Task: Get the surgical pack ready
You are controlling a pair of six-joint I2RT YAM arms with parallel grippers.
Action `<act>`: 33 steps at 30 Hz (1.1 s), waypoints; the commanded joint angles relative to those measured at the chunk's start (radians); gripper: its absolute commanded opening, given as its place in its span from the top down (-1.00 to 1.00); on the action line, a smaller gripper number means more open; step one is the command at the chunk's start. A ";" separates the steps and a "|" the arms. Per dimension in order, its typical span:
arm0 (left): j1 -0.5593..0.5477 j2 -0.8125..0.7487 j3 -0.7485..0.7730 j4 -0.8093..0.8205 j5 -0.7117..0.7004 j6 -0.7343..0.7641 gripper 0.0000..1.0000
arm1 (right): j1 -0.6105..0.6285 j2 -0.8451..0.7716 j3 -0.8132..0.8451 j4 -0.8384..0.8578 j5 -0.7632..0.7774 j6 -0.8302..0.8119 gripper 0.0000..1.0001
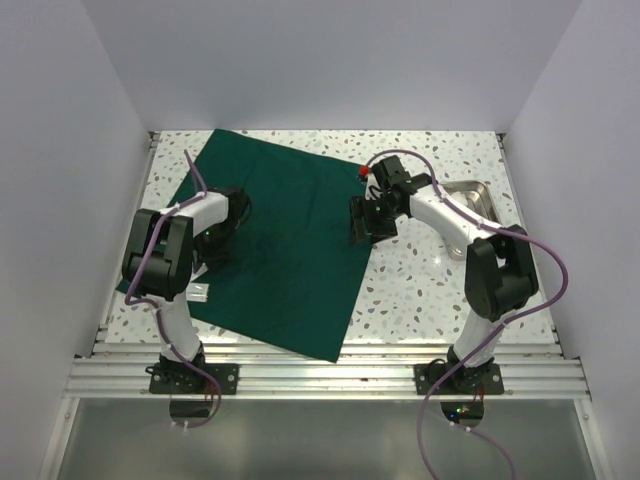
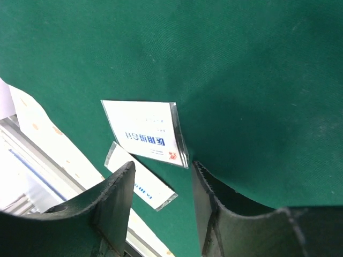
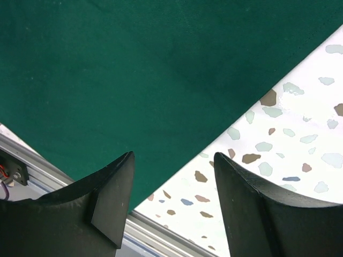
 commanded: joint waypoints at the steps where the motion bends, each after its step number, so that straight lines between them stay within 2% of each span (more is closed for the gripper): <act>1: -0.001 0.024 0.018 0.020 -0.022 -0.016 0.04 | 0.000 -0.010 -0.005 0.023 -0.027 -0.008 -0.28; 9: 0.010 0.052 0.030 0.043 -0.035 0.010 0.17 | 0.000 -0.014 -0.016 0.033 -0.033 -0.009 -0.29; 12: 0.025 0.058 0.033 0.056 -0.029 0.026 0.36 | 0.000 -0.014 -0.013 0.031 -0.033 -0.011 -0.29; 13: 0.030 0.058 0.035 0.059 -0.022 0.038 0.51 | 0.001 -0.014 -0.013 0.031 -0.033 -0.012 -0.29; 16: 0.031 0.051 0.045 0.059 -0.013 0.049 0.72 | 0.000 -0.016 -0.013 0.031 -0.030 -0.012 -0.29; 18: 0.030 0.043 0.056 0.056 -0.005 0.052 0.78 | -0.002 -0.014 -0.013 0.031 -0.031 -0.012 -0.28; 21: 0.030 0.031 0.082 0.027 0.015 0.055 1.00 | 0.000 -0.011 -0.011 0.036 -0.036 -0.009 -0.28; 27: 0.019 -0.032 0.145 -0.025 0.067 0.053 1.00 | 0.001 0.006 0.015 0.036 -0.056 -0.006 -0.28; 33: -0.047 -0.087 0.228 -0.035 0.205 0.115 1.00 | 0.001 0.056 0.059 0.059 -0.144 0.032 -0.30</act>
